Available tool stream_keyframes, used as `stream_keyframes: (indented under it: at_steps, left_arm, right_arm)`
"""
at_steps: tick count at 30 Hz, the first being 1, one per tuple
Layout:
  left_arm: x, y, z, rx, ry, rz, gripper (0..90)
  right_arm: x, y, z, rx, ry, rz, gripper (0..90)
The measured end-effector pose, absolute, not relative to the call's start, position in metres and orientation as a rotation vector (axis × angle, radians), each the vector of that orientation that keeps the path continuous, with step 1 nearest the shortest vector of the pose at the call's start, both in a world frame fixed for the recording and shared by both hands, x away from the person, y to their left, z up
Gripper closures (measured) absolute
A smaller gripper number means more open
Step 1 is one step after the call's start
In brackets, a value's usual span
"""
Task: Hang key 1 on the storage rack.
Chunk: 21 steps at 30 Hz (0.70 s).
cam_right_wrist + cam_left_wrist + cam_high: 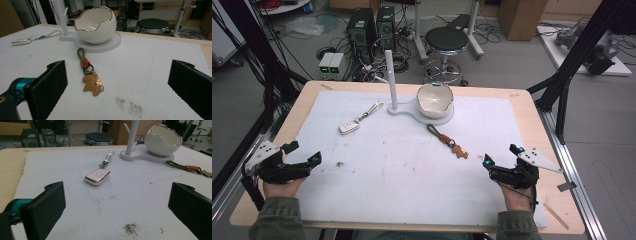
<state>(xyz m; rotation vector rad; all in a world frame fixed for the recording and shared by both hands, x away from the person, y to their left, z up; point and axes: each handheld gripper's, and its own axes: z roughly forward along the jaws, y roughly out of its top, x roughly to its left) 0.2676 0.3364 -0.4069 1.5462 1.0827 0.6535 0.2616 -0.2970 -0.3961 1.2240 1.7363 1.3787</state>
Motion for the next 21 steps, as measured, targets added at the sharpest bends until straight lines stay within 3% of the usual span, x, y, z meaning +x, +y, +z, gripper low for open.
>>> stream_keyframes:
  at_steps: [21]
  left_arm:
    - [0.2716, 0.3354, -0.4068, 1.544, 1.088, 0.660, 1.7]
  right_arm:
    - [0.2606, -0.2946, -0.3970, 1.215, 1.758, 1.331, 1.4]
